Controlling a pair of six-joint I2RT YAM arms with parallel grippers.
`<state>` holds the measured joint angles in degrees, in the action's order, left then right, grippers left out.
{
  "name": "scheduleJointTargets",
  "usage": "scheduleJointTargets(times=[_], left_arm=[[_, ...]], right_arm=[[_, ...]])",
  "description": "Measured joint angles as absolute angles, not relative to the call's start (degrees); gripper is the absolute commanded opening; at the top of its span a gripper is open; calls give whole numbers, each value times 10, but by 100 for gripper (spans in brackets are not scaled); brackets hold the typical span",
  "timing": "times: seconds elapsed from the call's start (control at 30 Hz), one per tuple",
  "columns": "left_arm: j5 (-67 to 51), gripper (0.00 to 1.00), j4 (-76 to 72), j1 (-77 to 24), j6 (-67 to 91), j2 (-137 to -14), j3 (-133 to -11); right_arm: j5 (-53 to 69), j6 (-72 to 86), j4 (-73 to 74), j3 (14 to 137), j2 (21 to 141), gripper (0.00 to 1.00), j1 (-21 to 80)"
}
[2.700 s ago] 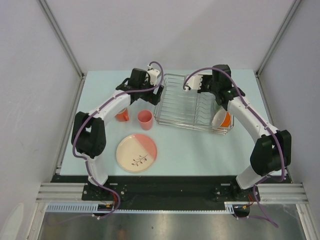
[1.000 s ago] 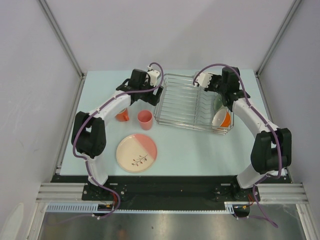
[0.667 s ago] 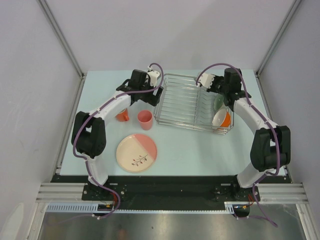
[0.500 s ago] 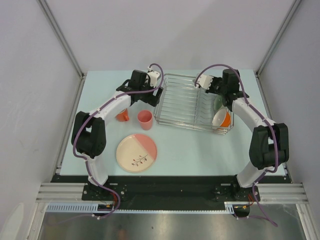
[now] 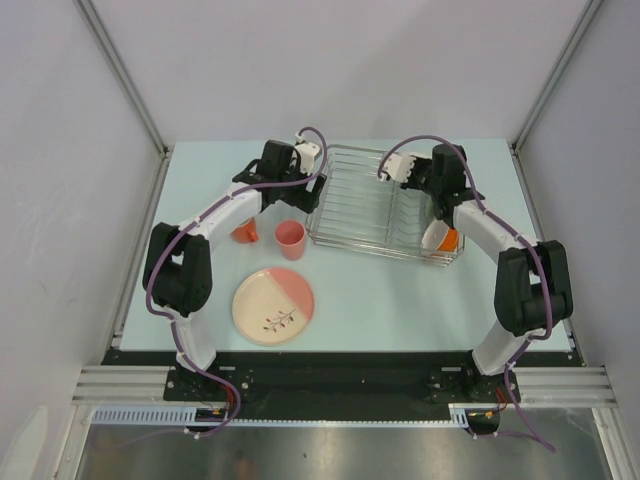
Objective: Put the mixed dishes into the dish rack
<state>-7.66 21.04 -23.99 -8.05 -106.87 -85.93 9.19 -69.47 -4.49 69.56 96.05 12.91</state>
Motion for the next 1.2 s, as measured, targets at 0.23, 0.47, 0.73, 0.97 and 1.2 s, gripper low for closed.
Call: scheduleJointTargets(times=[0.23, 0.47, 0.73, 0.97, 1.2], left_arm=[[-76, 93, 207, -240, -81, -1069, -854], [-73, 93, 207, -240, -81, -1069, -852], [-70, 93, 207, -240, -81, -1069, -852], [-70, 93, 207, -240, -81, -1068, -852], [-66, 93, 207, -240, -81, -1068, -850]], right_arm=[[66, -682, -114, 657, 967, 17, 153], [64, -664, -138, 641, 967, 45, 155], [65, -644, -146, 640, 967, 47, 156], [53, -630, -166, 640, 967, 48, 156], [31, -609, -199, 652, 982, 48, 156]])
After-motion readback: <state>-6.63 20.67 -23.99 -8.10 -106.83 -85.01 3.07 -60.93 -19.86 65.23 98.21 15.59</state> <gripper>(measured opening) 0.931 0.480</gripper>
